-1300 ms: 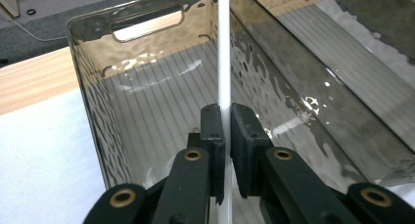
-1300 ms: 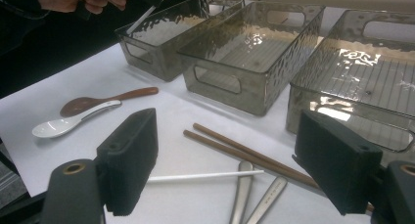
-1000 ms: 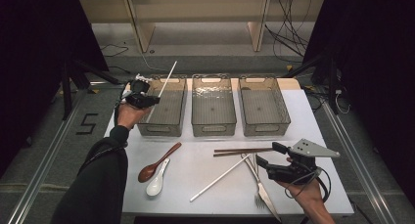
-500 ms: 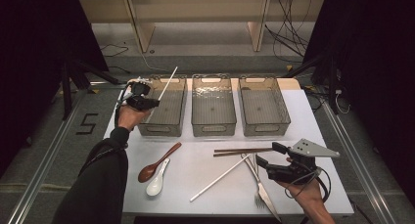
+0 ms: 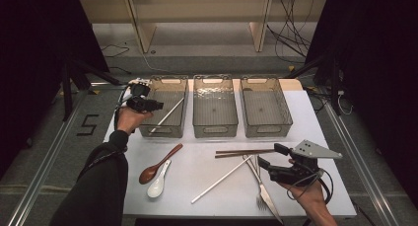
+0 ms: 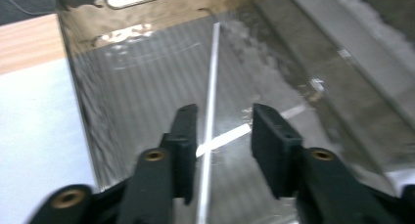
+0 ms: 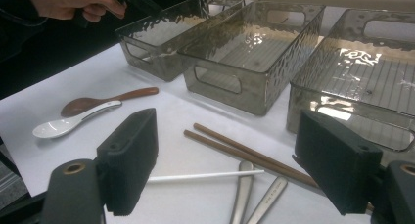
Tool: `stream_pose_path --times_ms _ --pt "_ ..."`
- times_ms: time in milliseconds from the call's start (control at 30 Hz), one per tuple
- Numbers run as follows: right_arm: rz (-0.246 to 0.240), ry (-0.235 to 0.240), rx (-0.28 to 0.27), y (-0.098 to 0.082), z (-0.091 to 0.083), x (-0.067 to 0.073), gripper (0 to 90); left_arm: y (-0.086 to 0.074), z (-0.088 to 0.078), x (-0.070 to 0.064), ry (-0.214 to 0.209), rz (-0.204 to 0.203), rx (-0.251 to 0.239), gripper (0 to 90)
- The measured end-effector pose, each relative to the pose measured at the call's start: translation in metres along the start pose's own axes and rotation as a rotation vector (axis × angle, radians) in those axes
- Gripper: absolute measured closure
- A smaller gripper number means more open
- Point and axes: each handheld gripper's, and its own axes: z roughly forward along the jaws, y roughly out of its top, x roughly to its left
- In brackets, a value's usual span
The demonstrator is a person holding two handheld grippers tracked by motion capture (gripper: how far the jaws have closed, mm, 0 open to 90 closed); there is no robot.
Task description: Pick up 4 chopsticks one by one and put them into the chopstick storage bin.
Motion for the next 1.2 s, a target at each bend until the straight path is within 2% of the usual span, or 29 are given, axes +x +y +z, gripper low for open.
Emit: stream_pose_path --times_ms 167,200,367,433,500,800,1200 --pt "0.0 -0.002 -0.002 0.0 0.0 0.0 25.0 -0.002 -0.02 -0.023 -0.064 0.02 -0.024 42.1" --pt "0.0 -0.003 -0.004 0.0 -0.001 0.0 25.0 -0.003 -0.023 -0.028 -0.077 0.033 -0.021 40.1" --pt "0.0 -0.004 -0.002 0.0 -0.001 0.0 25.0 -0.009 -0.039 -0.048 -0.131 0.045 -0.047 31.7" --pt "0.0 -0.005 -0.002 0.0 -0.001 0.0 25.0 -0.01 -0.041 -0.056 -0.139 0.068 -0.029 29.9" --pt "-0.003 -0.005 -0.004 0.0 -0.001 0.0 25.0 -0.012 -0.044 -0.064 -0.142 0.075 -0.034 27.8" --pt "-0.005 -0.005 -0.008 0.001 -0.002 0.0 24.9 -0.02 -0.049 -0.091 -0.18 0.126 -0.005 22.1" --pt "-0.005 -0.005 -0.012 0.001 -0.003 0.0 24.8 -0.036 -0.046 -0.119 -0.231 0.182 0.046 16.8"
